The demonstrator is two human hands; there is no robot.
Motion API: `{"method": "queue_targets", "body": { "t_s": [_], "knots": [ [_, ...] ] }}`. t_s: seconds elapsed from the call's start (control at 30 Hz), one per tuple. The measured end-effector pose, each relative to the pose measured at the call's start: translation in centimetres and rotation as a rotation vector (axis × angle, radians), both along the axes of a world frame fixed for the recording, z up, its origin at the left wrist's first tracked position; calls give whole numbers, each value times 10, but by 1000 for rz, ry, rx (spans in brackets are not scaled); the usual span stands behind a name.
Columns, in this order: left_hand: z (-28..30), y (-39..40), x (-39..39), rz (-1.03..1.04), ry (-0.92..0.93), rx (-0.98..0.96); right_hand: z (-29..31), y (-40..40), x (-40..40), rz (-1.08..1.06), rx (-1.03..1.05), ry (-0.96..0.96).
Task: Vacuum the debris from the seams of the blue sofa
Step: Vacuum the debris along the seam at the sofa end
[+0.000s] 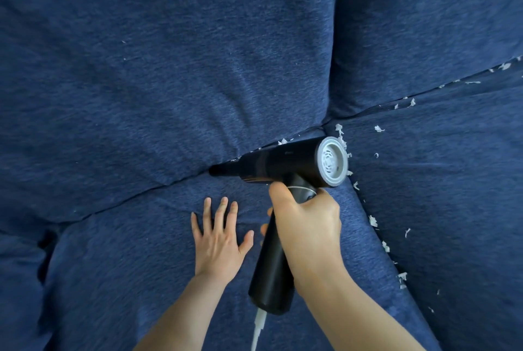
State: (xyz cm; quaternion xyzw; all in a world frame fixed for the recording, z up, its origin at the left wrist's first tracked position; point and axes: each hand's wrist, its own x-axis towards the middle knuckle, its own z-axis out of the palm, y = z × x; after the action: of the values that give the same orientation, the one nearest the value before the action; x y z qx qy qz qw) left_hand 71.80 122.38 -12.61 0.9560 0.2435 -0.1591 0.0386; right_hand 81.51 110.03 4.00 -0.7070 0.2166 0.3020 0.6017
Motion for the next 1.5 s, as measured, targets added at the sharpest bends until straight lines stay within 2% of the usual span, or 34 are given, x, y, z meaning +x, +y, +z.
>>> {"method": "queue_targets", "body": {
  "t_s": [0.13, 0.27, 0.77, 0.93, 1.17, 1.5],
  "knots": [
    [-5, 6, 0, -95, -15, 60, 10, -27, 4, -11, -34, -63],
    [-3, 7, 10, -139, -86, 48, 11, -37, 13, -35, -43, -36],
    [-15, -1, 12, -121, -33, 36, 9, -42, 26, -89, -5, -29],
    [-14, 1, 12, -120, -13, 28, 20, -69, 27, -68, -49, -63],
    [-11, -4, 21, -66, -31, -18, 28, -108, 27, -78, -44, -6],
    [-3, -28, 50, -5, -111, -44, 33, -140, 33, -52, -70, -28]
  ]
}}
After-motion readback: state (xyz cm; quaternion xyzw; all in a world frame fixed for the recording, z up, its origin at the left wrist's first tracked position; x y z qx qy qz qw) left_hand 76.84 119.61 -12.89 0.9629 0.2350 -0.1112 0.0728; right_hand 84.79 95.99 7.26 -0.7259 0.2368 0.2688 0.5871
